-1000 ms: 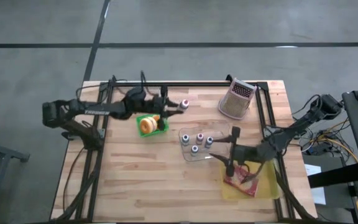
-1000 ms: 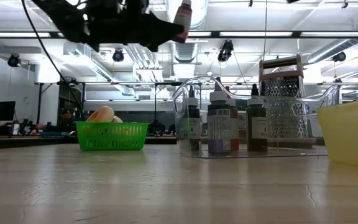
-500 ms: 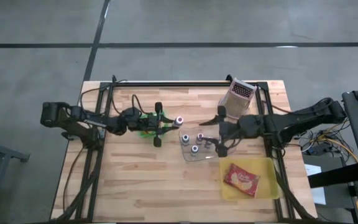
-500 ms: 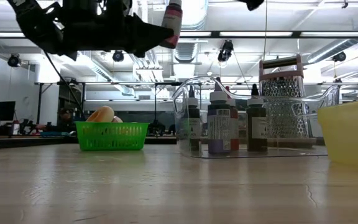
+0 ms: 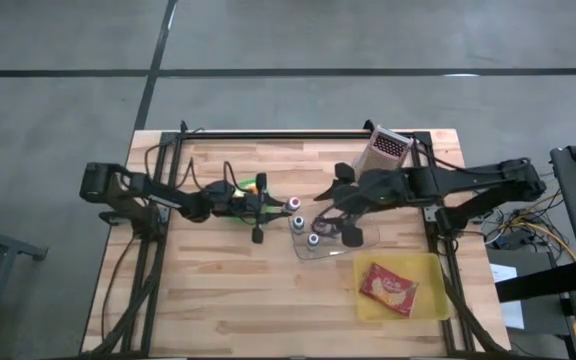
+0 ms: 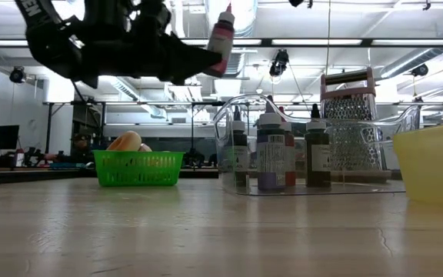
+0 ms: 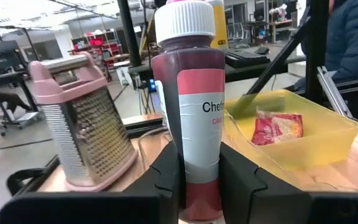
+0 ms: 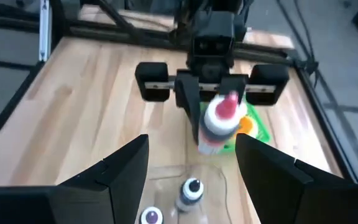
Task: Pick & Place Food Item
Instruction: Put the pink food coloring bottle into the transparent bin
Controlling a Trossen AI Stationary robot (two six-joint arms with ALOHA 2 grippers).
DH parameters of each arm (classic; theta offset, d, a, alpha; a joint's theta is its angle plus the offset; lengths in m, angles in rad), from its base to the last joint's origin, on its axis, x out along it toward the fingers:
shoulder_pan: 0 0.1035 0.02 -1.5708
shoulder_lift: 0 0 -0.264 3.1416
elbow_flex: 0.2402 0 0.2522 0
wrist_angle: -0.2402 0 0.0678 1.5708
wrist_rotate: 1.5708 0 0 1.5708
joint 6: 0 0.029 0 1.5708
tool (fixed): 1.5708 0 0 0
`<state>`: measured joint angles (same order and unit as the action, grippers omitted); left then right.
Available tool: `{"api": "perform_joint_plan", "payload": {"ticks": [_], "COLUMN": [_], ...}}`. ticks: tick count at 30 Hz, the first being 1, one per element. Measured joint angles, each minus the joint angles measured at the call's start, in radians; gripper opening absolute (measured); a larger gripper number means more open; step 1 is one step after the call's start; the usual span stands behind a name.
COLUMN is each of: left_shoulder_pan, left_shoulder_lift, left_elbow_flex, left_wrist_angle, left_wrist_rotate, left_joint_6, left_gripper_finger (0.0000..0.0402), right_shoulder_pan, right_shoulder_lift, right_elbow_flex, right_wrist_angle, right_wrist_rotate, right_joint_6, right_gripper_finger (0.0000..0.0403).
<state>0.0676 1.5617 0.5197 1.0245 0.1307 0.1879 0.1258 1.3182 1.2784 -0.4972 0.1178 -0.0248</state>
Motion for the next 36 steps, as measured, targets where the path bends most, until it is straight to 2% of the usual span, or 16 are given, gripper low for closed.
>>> {"api": "perform_joint_plan", "payload": {"ticks": [5,10,22,36], "left_shoulder_pan": [-0.021,-0.030,-0.044,-0.045], "left_shoulder_lift": [0.060,0.074,0.085,0.085], "left_elbow_flex": [0.043,0.049,0.052,0.056], "left_wrist_angle": [0.010,0.006,0.000,-0.008], "left_wrist_rotate": [0.003,0.002,-0.002,-0.003], "left_joint_6": [0.003,0.010,0.009,0.001], "left_gripper_finger": [0.0069,0.0069,0.0069,0.0069], "right_shoulder_pan": [-0.018,-0.041,-0.089,-0.087], "right_shoulder_lift": [0.086,0.138,0.185,0.220], "right_elbow_flex": [0.115,0.175,0.184,0.185], "right_wrist_angle": [-0.135,-0.240,-0.215,-0.175], "right_wrist_rotate": [-0.021,-0.025,-0.115,-0.130], "right_joint_6": [0.000,-0.001,0.020,0.026], "right_gripper_finger": [0.0235,0.0235,0.0235,0.0235]}}
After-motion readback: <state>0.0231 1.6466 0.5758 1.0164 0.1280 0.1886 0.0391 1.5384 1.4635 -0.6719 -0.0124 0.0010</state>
